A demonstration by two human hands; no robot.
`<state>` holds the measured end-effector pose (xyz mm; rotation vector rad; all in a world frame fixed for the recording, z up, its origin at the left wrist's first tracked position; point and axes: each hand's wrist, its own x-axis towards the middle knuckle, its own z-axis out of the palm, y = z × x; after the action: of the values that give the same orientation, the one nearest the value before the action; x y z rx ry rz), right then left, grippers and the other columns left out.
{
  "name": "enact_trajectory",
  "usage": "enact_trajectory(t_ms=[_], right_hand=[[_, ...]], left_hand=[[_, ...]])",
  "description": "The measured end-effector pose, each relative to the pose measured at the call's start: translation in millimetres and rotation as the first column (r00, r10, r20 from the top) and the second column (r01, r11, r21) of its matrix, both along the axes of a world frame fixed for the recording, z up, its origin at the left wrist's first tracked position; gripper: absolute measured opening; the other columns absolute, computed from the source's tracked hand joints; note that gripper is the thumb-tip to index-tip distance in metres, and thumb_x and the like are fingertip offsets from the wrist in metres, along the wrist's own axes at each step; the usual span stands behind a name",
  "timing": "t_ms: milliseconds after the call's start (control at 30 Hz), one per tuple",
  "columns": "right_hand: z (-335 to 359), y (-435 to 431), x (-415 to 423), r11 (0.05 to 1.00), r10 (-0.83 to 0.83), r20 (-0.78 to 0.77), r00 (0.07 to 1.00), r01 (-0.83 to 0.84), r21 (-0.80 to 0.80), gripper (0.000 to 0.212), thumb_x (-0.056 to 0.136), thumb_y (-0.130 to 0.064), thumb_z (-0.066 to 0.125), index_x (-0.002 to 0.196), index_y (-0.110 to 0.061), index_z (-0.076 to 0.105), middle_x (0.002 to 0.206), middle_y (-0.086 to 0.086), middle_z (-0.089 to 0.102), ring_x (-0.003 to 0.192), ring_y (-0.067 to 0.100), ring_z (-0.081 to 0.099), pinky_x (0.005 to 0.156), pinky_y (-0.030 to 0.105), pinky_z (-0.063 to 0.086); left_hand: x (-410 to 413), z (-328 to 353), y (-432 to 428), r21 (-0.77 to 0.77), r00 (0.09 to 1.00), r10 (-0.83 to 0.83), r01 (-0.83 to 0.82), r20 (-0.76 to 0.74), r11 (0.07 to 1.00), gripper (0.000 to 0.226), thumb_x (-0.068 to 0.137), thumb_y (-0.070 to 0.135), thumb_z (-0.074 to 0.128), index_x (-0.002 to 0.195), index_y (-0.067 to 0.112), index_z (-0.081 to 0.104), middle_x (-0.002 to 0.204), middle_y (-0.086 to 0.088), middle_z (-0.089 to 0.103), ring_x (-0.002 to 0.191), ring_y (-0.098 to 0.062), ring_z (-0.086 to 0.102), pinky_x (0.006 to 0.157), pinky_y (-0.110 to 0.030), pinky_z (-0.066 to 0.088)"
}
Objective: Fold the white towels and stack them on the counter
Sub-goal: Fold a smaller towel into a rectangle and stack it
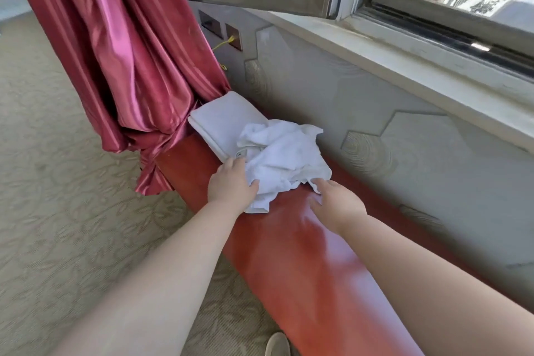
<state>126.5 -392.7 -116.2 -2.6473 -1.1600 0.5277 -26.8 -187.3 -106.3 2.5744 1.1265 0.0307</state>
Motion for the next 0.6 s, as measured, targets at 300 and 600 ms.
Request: enact_trajectory(t_ms=[300,600], right_hand=[[-11.3,101.5,35.0,0.972,0.107,0.071,0.992,-0.089,-0.218,0.112,0.088,-0.014,0.059,0.148,-0.054,-0.027,0.101,-0.003,0.043,0.076,0.019,0.054,0.062,0.037,0.051],[-12.4,108.9,42.3,0.971,0.225,0.317,0.921,-0.187,-0.146,0.037,0.084,-0.017,0.063,0.121,-0.02,0.057,0.105,0.007,0.046,0.096,0.032,0.052,0.07,0.036,0.033]], left_hand=[[11.6,-33.4,21.5,-0.072,1.0,0.022,-0.021,0.008,0.997,0.031,0.099,0.04,0.058,0.125,0.023,0.058,0.124,0.001,0.06,0.098,-0.025,0.063,0.079,-0.039,0.051],[2.2,-35.8,24.3,0.068,0.993,-0.02,0.012,0.116,0.998,0.018,0.102,0.024,0.054,0.087,0.023,0.043,0.083,0.008,0.051,0.083,-0.021,0.051,0.073,-0.035,0.035]])
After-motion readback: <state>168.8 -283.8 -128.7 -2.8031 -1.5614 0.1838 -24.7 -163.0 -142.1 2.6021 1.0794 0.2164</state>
